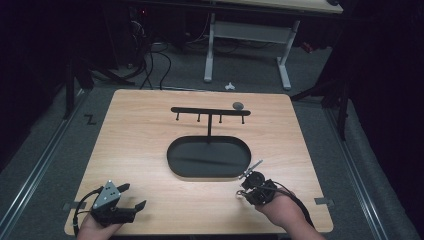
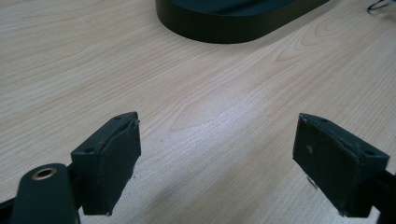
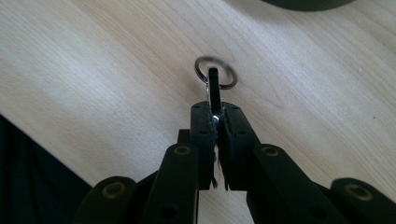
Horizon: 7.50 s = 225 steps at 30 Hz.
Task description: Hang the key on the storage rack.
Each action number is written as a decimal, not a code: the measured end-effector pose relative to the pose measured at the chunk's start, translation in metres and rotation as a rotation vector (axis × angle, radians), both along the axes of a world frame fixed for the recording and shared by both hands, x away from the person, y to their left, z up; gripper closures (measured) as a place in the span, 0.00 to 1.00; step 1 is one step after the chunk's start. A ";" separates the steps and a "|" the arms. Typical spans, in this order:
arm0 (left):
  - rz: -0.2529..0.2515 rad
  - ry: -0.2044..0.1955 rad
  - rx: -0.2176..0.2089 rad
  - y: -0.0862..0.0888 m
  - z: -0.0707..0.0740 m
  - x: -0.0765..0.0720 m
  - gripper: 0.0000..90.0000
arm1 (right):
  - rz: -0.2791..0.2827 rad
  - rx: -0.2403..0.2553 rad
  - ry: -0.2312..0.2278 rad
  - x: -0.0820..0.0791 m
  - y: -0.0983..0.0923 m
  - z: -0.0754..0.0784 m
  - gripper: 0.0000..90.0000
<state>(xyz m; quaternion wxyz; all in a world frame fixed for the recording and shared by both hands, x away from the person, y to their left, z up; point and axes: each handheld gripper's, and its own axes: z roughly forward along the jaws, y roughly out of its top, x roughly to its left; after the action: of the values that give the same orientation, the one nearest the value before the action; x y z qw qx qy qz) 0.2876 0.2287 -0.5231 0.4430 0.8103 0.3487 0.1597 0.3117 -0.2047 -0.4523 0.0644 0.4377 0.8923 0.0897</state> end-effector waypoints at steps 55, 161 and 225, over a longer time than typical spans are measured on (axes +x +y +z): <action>-0.007 0.005 -0.002 0.001 0.000 0.001 0.18 | -0.113 0.000 -0.026 0.071 -0.005 0.124 0.94; 0.008 0.004 -0.020 0.008 0.001 0.001 0.18 | -0.226 -0.028 -0.100 0.155 0.008 0.129 0.88; 0.026 -0.003 0.018 0.002 0.000 0.001 0.17 | -0.337 0.226 -0.510 -0.010 -0.046 -0.041 0.57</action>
<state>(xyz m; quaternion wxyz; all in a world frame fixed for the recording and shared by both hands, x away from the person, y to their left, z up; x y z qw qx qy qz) 0.2887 0.2307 -0.5230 0.4343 0.8094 0.3570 0.1698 0.3021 -0.2505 -0.4928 0.2508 0.5472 0.7466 0.2831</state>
